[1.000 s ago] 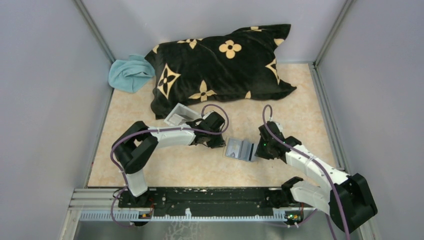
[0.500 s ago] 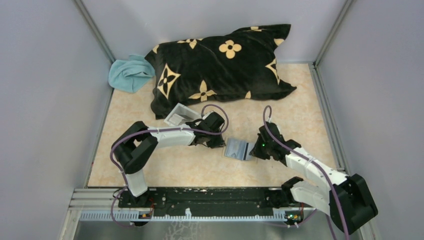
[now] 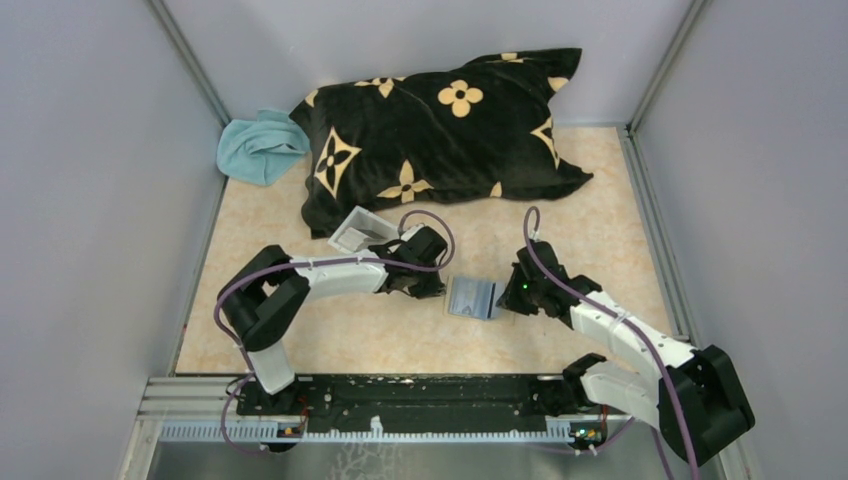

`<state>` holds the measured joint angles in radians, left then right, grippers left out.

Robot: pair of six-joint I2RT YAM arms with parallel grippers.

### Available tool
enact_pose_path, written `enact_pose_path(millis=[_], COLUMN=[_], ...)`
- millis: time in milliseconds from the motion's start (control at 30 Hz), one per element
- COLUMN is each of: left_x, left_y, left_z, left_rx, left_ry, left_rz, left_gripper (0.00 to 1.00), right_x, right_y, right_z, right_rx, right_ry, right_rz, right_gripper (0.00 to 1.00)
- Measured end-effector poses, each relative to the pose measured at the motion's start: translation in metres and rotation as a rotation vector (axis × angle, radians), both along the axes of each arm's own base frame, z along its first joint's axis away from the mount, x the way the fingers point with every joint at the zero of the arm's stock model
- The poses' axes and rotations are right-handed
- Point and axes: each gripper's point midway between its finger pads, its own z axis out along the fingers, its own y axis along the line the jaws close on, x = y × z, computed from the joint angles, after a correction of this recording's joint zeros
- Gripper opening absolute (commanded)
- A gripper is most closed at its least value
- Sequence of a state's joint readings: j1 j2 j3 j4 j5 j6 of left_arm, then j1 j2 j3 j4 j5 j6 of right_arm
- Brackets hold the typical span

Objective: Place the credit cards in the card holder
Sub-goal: Place the credit card in the card holder.

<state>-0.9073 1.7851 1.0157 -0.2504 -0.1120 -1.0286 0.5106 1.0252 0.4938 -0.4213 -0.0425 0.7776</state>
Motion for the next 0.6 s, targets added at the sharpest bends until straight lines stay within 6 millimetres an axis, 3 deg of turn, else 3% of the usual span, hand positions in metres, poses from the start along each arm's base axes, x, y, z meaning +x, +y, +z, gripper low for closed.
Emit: enact_pose_path(millis=[333,600], left_x=[-0.015,-0.019], left_y=[0.033,-0.014], left_z=[0.008,0.040], left_rx=[0.092,-0.036], left_ry=[-0.013,-0.100], left_rz=[-0.005,-0.147], left_gripper=[0.27,0.27], right_x=[0.000,0.003], right_y=[-0.003,-0.012], right_z=[0.005,0.018], right_rx=[-0.044,-0.094], right_ry=[-0.006,-0.030], right_rz=[0.015,0.013], right_gripper=[0.00,0.00])
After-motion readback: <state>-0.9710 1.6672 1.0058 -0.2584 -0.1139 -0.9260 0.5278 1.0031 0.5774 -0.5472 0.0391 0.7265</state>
